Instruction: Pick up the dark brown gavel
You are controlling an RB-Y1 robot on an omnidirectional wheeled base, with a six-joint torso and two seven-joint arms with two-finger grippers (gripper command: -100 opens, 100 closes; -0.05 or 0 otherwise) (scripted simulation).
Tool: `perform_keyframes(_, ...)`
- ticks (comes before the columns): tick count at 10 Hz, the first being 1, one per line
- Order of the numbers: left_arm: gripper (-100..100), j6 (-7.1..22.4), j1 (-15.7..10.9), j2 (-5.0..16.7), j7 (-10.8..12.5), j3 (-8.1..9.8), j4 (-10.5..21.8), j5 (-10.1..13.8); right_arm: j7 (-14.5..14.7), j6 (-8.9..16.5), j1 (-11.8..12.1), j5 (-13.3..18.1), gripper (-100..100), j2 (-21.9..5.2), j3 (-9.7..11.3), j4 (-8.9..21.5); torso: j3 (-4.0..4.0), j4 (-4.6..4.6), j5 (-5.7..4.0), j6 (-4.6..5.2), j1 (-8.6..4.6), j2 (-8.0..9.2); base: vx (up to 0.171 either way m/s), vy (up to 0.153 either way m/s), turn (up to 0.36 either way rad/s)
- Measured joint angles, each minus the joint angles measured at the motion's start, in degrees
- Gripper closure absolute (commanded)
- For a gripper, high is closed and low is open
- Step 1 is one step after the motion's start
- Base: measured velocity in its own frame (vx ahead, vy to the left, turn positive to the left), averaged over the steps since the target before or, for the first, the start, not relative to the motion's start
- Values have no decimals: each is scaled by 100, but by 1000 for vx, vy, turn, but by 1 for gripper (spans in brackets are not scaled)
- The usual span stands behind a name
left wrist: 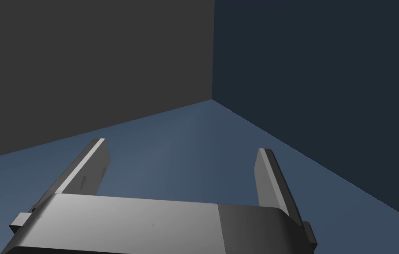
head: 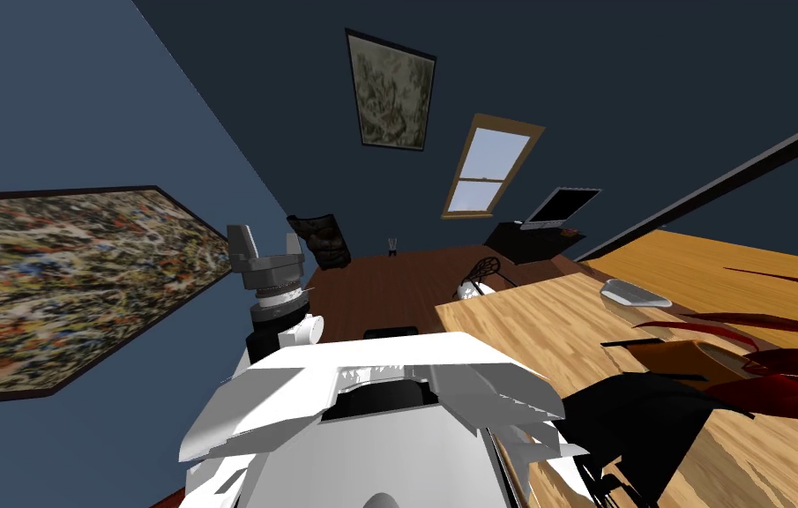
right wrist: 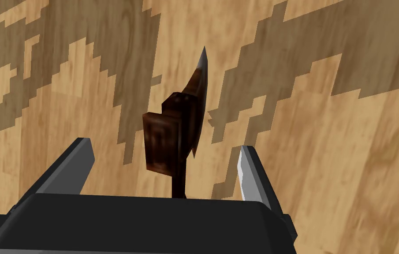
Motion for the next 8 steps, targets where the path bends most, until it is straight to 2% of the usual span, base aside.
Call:
perform_keyframes(1,0,0,0,0,0,0,0,0,37,12,-162,7,-100,113,-43,145,0,0,-1,3,0,2,30,-7,-16)
perform_keyframes(3,0,0,-1,0,0,0,0,0,281,-28,-238,-26,-100,199,-154,315,17,5,2,5,6,33,-3,0,-4)
perform_keyframes(4,0,0,-1,0,0,0,0,0,316,-39,-243,-30,0,203,-165,329,20,7,2,5,6,37,0,0,0)
perform_keyframes(5,0,0,-1,0,0,0,0,0,312,-38,-242,-29,-100,203,-163,328,20,7,2,5,6,37,-24,-70,29)
perform_keyframes(6,0,0,-1,0,0,0,0,0,305,31,-265,-33,-100,286,-113,329,24,8,-2,4,-16,44,-48,-120,31)
perform_keyframes(7,0,0,-1,1,0,1,0,0,448,72,-374,-69,-100,425,-166,491,29,10,-7,4,-35,53,-23,-54,12)
perform_keyframes(8,0,0,-1,0,0,0,0,0,495,77,-386,-74,100,439,-176,515,27,10,-5,4,-19,48,-3,-10,1)
